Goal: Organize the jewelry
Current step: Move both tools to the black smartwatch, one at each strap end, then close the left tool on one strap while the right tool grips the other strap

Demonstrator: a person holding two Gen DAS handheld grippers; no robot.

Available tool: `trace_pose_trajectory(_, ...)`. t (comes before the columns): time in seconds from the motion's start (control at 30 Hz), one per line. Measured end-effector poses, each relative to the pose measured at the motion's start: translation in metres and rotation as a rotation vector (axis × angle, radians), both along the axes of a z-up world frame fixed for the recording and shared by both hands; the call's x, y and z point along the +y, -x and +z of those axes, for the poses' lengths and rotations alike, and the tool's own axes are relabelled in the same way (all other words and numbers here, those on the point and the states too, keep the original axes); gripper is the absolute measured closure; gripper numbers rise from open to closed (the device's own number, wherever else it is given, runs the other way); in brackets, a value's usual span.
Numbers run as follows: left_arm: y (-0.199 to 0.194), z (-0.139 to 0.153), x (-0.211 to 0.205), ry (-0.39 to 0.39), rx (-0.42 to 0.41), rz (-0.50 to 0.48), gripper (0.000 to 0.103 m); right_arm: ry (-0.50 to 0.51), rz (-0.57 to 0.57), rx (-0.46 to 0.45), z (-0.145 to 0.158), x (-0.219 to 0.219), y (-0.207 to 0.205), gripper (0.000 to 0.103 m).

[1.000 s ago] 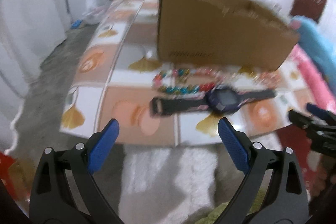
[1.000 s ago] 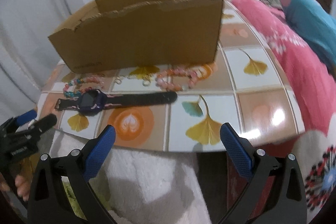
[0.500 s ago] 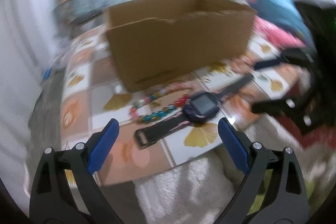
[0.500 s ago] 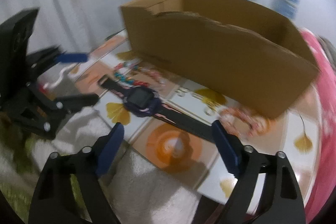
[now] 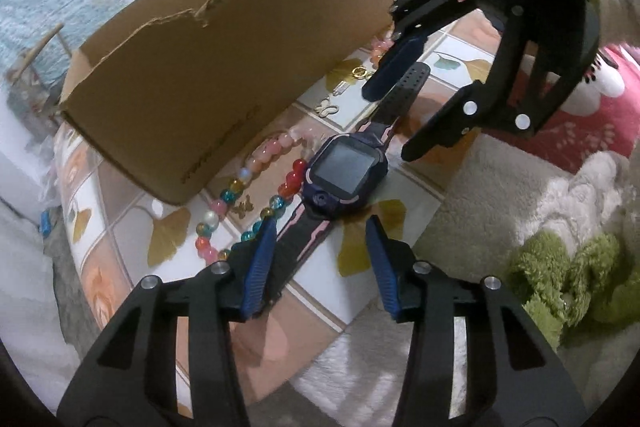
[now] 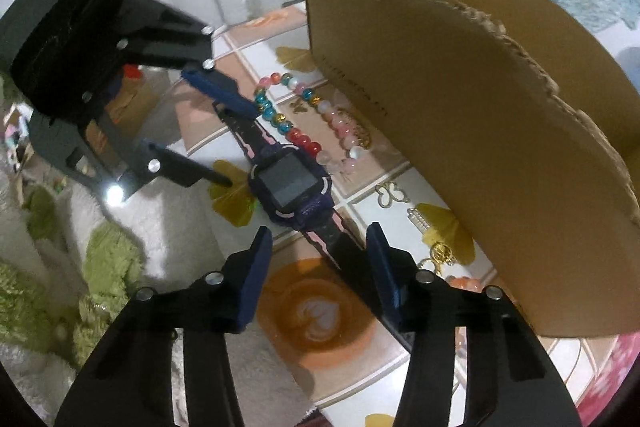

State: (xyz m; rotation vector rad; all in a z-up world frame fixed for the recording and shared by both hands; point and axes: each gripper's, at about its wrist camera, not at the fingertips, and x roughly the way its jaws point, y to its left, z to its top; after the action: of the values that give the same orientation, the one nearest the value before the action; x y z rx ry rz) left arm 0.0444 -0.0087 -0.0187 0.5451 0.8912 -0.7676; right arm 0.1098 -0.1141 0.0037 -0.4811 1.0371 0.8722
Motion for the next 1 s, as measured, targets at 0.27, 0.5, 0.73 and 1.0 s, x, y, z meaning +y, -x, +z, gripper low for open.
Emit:
trace_pose_trajectory(0.27,-0.014,-0.004,-0.006,0.02,0.079,-0.061,0.062,0.017,0.034,0.054,-0.006,0.001,-0.011,0.072)
trace_pose_trajectory(0.5,-0.026,-0.002,-0.003,0.027,0.149,-0.079,0.07,0.057,0.088,0.058,-0.006,-0.003,-0.007,0.081)
trace_pose_trajectory(0.73,-0.031,-0.002,-0.005,-0.053,0.103,-0.144,0.069,0.124,0.207,-0.006,-0.002,0.013,-0.001,0.08)
trace_pose_trajectory(1.0,-0.045,0.003,-0.009,-0.082,0.161,-0.224,0.069,0.158,0.283,0.005,-0.002,0.019,0.002,0.08)
